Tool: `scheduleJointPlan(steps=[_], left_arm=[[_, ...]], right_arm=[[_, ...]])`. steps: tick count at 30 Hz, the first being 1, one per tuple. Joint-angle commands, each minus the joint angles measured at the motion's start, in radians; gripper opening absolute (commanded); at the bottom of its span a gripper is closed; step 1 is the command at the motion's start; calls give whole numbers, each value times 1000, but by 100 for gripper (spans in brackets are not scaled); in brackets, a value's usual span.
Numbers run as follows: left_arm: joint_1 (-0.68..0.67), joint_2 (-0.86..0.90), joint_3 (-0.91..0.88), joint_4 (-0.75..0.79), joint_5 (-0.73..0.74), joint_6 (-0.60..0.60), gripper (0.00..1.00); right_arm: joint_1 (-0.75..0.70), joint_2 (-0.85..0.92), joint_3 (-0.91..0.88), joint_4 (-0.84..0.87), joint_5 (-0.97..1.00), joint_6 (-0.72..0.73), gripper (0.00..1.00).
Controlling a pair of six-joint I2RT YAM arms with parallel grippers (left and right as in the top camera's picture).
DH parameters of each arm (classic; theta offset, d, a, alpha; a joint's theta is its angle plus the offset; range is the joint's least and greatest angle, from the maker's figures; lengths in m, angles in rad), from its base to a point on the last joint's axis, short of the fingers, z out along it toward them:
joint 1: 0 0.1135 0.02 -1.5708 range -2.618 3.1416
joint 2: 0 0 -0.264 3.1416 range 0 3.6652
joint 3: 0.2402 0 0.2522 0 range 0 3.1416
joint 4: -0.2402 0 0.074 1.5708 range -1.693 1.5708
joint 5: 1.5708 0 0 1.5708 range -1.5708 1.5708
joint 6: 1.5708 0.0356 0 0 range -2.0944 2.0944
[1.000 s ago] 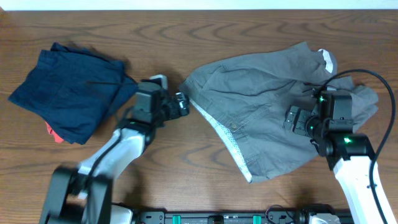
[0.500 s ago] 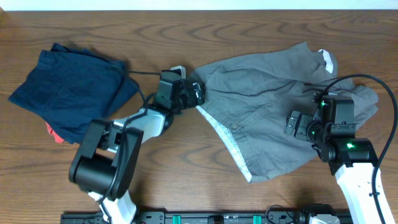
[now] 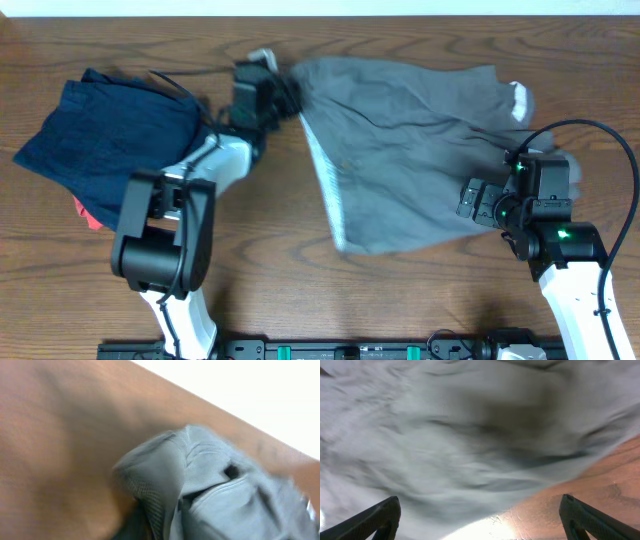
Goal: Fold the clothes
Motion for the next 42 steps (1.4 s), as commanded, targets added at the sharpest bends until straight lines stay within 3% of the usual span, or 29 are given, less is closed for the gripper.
scheduleJointPlan(steps=[1,4,8,11,15,22,29,36,42], left_arm=[[58,-6,75,-85,34,2,98],[80,-7,81,-266,172,2,98],[81,-6,81,-678,299,3,98],[70,-7,80,-964,311,77,98],[31,-10,80,-1149,327,171,98],[-106,-13,80,-1200,377,221,98],[-204,-32,80,-1191,324,216,98],[-277,-32,77,-1183,309,209,98],[-356,-31,72,-1152,298,209,98]], right_arm=[[-5,-8,8,1,0,-4,99],[-5,-7,8,0,9,-4,99],[-6,1,8,-6,85,22,99],[-20,16,8,-2,165,85,99],[-61,63,8,69,132,77,99],[-134,212,91,232,35,-66,99],[-192,523,369,233,-159,-121,98],[-224,822,569,251,-129,25,88],[-260,953,594,372,-136,56,84]])
